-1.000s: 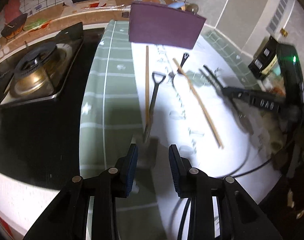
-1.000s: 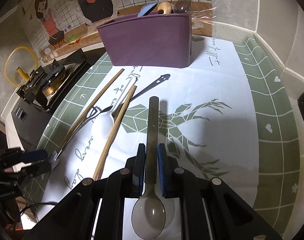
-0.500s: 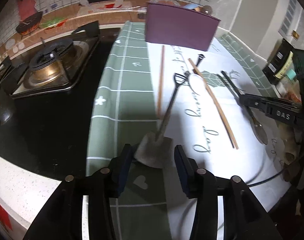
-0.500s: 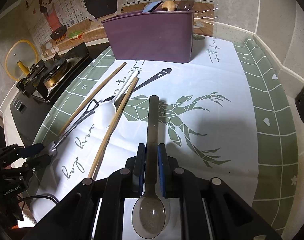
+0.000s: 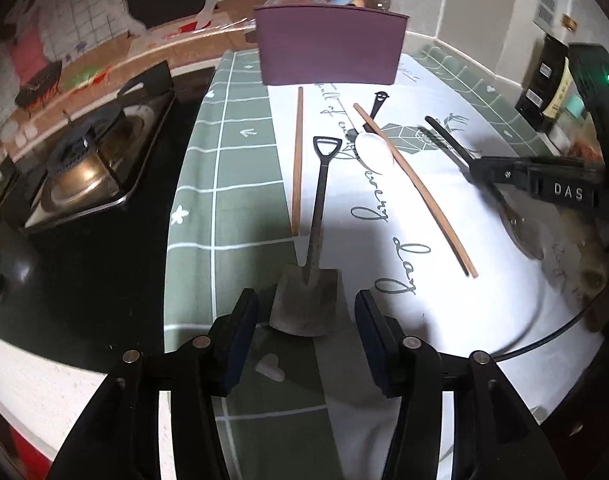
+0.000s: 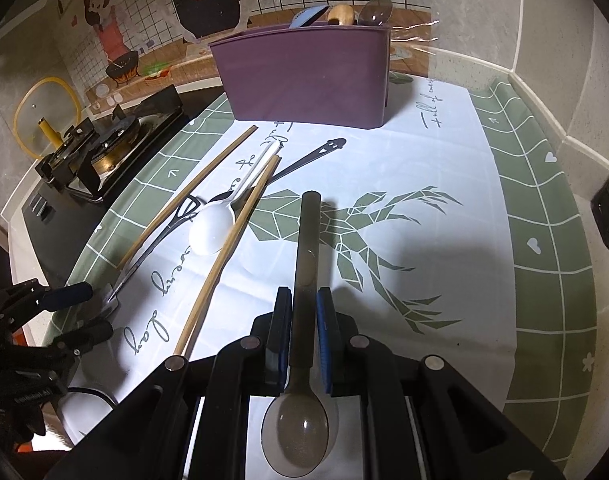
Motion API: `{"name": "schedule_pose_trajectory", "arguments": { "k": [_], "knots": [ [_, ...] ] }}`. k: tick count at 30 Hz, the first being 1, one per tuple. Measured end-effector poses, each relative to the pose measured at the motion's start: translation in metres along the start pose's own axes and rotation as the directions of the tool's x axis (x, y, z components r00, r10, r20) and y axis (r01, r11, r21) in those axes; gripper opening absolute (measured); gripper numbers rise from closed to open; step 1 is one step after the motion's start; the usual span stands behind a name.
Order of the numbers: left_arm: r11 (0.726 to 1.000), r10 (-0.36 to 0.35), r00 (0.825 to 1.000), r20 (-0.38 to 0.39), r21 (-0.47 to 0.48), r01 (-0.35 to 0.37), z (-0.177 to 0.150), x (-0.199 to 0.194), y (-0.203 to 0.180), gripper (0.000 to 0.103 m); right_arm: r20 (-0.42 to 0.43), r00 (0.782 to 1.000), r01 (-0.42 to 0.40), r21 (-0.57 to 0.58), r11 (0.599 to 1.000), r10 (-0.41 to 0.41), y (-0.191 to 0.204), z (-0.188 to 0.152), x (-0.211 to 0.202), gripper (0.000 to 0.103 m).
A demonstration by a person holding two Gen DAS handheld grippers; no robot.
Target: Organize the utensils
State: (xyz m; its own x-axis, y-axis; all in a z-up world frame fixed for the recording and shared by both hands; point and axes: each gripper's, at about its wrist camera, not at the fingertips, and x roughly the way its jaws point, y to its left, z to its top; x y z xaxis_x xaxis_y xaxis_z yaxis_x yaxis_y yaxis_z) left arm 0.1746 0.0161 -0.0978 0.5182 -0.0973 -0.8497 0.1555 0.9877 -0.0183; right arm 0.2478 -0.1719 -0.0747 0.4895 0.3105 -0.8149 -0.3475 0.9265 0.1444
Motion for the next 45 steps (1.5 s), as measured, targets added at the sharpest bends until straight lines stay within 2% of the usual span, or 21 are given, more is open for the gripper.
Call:
{"name": "schedule_pose_trajectory", "arguments": {
  "k": [1,2,6,10,13,19,25,35,36,37,41,45],
  "knots": [
    [1.0,0.011,1.0,0.0,-0.007,-0.011,0.0,-0.001,0.0,0.036,0.0,1.0,-0.002,0.0,1.0,0.002,-0.001,0.0,0.0,0.012],
    [1.0,0.009,1.0,0.001,-0.01,-0.009,0.0,-0.002,0.001,0.034,0.002,1.0,0.001,-0.001,1.0,-0.001,0.0,0.0,0.0,0.012],
    [0.999,0.009,0.999,0.046,-0.041,-0.007,0.003,-0.015,0.009,0.034,-0.003,1.0,0.0,0.002,1.0,0.0,-0.002,0.003,0.003,0.012],
    [0.998,0.021,0.992,0.121,-0.066,-0.013,0.02,-0.036,0.018,0.033,-0.024,0.999,0.033,0.003,0.999,-0.033,-0.002,0.013,0.013,0.014],
    [0.997,0.019,0.989,0.146,-0.072,-0.008,0.036,-0.045,0.021,0.033,-0.038,0.998,0.041,0.021,0.999,-0.04,-0.005,0.021,0.022,0.015],
    [0.999,0.036,0.982,0.187,-0.022,-0.032,0.063,-0.06,0.011,0.032,-0.042,0.999,0.025,0.029,0.999,-0.023,-0.004,0.025,0.022,0.012],
    [0.999,0.024,0.983,0.18,-0.04,-0.017,0.08,-0.07,0.01,0.031,0.058,0.998,-0.016,0.052,0.999,0.013,-0.005,0.029,-0.007,0.011],
    [1.0,0.006,0.974,0.227,-0.026,0.0,0.099,-0.089,0.003,0.029,0.194,0.981,-0.037,0.069,0.997,0.023,-0.009,0.05,-0.051,0.011],
    [1.0,-0.002,0.972,0.236,-0.025,0.008,0.104,-0.092,0.004,0.014,0.202,0.979,-0.036,0.07,0.997,0.022,-0.01,0.052,-0.054,0.011],
    [0.999,-0.016,0.971,0.239,-0.024,0.022,0.111,-0.094,0.005,0.005,0.212,0.977,-0.036,0.069,0.997,0.021,-0.009,0.055,-0.057,0.011],
    [0.998,-0.045,0.959,0.279,-0.022,0.053,0.141,-0.105,0.012,0.004,0.261,0.965,-0.045,0.062,0.997,0.027,-0.01,0.08,-0.076,0.011],
    [0.998,-0.048,0.943,0.33,-0.019,0.057,0.17,-0.116,0.021,0.004,0.34,0.94,-0.011,0.019,1.0,0.004,-0.005,0.115,-0.101,0.01]
  ]
}}
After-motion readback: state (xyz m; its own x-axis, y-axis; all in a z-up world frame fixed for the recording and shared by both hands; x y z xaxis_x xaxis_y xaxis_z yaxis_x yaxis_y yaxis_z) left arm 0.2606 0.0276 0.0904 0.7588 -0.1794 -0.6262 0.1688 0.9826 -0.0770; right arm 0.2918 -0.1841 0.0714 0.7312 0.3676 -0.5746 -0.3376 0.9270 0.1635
